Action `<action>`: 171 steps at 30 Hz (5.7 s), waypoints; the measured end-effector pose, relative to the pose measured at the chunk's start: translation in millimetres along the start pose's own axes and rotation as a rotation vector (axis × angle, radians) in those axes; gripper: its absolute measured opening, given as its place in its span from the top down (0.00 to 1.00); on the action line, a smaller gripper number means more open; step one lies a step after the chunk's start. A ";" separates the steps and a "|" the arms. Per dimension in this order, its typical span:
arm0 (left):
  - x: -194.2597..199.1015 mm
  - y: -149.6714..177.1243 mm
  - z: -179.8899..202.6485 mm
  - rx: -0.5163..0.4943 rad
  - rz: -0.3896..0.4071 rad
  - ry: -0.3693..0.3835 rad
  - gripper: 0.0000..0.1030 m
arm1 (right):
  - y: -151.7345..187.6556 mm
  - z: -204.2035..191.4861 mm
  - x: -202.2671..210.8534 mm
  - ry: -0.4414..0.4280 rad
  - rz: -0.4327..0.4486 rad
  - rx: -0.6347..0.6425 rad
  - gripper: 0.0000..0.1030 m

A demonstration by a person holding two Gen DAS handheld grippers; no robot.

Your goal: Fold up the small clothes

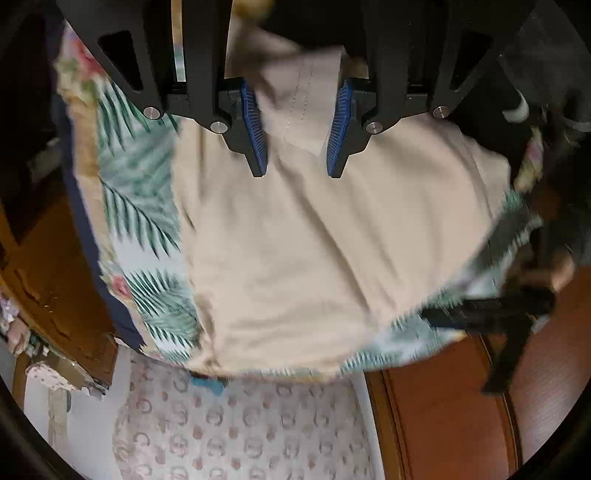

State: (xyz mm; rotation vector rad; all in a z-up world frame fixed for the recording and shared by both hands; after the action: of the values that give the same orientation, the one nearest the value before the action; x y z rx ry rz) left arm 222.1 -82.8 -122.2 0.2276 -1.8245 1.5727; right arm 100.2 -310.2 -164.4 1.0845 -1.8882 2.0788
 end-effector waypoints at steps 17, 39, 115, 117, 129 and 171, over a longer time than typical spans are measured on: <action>63.8 46.3 53.2 0.082 0.041 0.112 0.53 | 37.1 45.4 44.2 0.111 0.071 -0.195 0.56; 83.0 84.6 86.5 0.151 0.011 0.170 0.53 | 40.1 23.6 29.1 0.109 0.064 -0.130 0.69; -134.4 -129.5 -37.2 0.057 0.100 -0.016 0.42 | -216.5 105.0 -135.5 0.139 0.145 0.039 0.48; -140.8 -138.6 -53.6 0.100 0.109 -0.054 0.42 | -231.3 121.1 -136.3 0.192 0.171 -0.001 0.48; -130.0 -111.5 -44.4 0.139 0.056 0.017 0.42 | -179.5 106.2 -98.5 0.046 0.076 -0.119 0.48; -154.7 -103.7 -14.6 0.179 -0.049 0.084 0.38 | -179.4 134.5 -124.1 -0.023 -0.021 -0.256 0.39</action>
State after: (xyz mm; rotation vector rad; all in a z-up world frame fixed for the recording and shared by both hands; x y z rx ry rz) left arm 398.9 -142.0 -133.2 0.2814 -1.6042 1.6869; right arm 343.7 -350.5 -95.5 1.0649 -2.0727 1.7588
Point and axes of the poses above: each gripper's, at about its wrist camera, not at the fingertips, and x roughly against the way its jaws point, z to its right, y to its underside, the point moved 8 cm from there along -x, roughly the way its jaws point, and after that the axes turned 13 degrees about z, right-handed, at the moved point
